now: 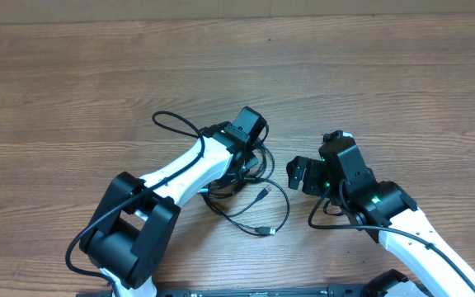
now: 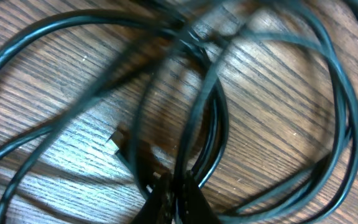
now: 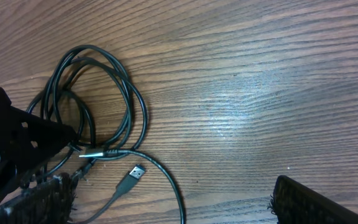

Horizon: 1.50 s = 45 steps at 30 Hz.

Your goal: Untangle cables

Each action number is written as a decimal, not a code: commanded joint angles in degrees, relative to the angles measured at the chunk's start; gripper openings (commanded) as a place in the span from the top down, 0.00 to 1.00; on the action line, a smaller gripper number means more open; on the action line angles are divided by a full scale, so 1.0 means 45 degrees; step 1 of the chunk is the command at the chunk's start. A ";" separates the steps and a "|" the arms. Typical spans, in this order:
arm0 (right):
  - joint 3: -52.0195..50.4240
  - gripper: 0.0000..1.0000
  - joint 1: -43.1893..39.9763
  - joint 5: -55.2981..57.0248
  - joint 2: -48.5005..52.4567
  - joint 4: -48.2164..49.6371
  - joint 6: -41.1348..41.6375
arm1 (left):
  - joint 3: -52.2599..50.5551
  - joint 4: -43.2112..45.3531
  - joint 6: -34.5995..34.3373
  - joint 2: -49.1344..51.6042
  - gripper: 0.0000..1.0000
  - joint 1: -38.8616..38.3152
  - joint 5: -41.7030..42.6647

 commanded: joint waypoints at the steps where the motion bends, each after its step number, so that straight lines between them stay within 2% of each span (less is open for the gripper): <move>1: 0.0311 0.00 -0.0034 0.0121 0.0053 0.0063 -0.0019 | 0.0000 -0.0019 -0.0049 0.0175 0.96 0.0078 -0.0044; 4: 0.0311 0.00 -0.0034 0.0121 0.0053 0.0063 -0.0024 | 0.0325 -0.0112 0.0709 -0.0044 0.96 0.0257 -0.0029; 14: 0.0311 0.00 -0.0024 0.0112 0.0053 0.0073 -0.0019 | 0.2166 -0.0544 0.5824 -0.2195 0.96 0.0801 0.0801; 20: 0.0311 0.00 -0.0024 -0.0665 0.0053 0.0097 -0.0015 | 0.2463 -0.0529 0.7009 -0.3832 0.96 0.0816 0.1059; 30: 0.0311 0.00 -0.0024 -0.4352 0.0053 0.1389 0.0189 | 0.2472 -0.0350 0.7349 -0.5809 0.96 0.0826 0.1438; 33: 0.0311 0.00 -0.0024 -0.5183 0.0049 0.2176 0.0661 | 0.2472 -0.0384 0.8820 -0.6023 0.96 0.0826 0.1540; 38: 0.0311 0.00 -0.0024 -0.4099 0.0053 0.3031 0.0651 | 0.2472 -0.0738 1.1264 -0.6067 0.96 0.0826 0.1846; 45: 0.0311 0.00 -0.0024 -0.3298 0.0121 0.4347 0.0665 | 0.2977 -0.0627 1.2478 -0.6683 0.96 0.0826 0.2807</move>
